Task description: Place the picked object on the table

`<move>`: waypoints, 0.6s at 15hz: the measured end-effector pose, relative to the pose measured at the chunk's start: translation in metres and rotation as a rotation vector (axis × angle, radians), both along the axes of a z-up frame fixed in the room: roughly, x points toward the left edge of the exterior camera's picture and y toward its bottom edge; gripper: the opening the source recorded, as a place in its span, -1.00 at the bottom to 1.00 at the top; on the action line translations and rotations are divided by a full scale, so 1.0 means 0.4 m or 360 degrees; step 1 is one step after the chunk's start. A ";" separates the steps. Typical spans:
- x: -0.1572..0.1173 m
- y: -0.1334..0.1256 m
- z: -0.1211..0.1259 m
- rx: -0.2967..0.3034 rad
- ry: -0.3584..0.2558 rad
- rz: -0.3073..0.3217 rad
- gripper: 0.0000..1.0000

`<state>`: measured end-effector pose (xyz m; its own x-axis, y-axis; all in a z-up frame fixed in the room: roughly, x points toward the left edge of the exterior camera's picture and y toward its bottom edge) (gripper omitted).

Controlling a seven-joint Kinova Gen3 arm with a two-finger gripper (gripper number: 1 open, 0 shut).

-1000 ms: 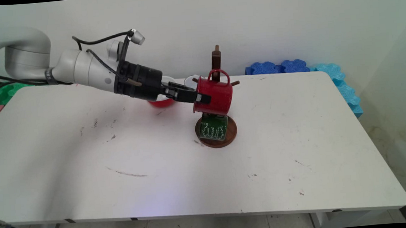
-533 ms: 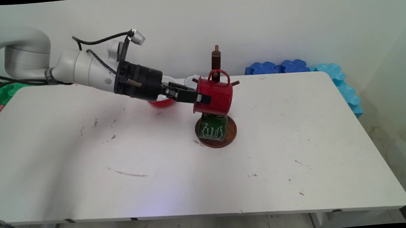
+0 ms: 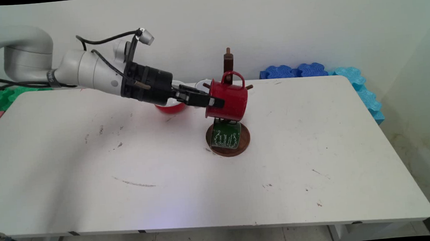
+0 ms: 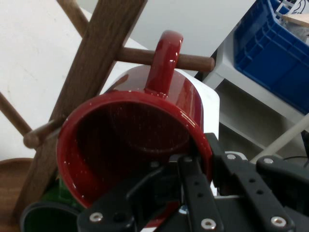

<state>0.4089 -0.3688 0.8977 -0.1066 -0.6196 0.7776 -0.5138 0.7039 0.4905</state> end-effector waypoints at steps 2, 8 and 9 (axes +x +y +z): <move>-0.001 -0.001 0.005 -0.0003 0.0001 -0.0002 -1.00; -0.002 0.003 0.023 -0.0006 0.0007 -0.0010 -1.00; -0.002 0.004 0.026 -0.0006 0.0008 -0.0012 -1.00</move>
<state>0.4082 -0.3670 0.9082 -0.1073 -0.6158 0.7806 -0.5061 0.7096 0.4902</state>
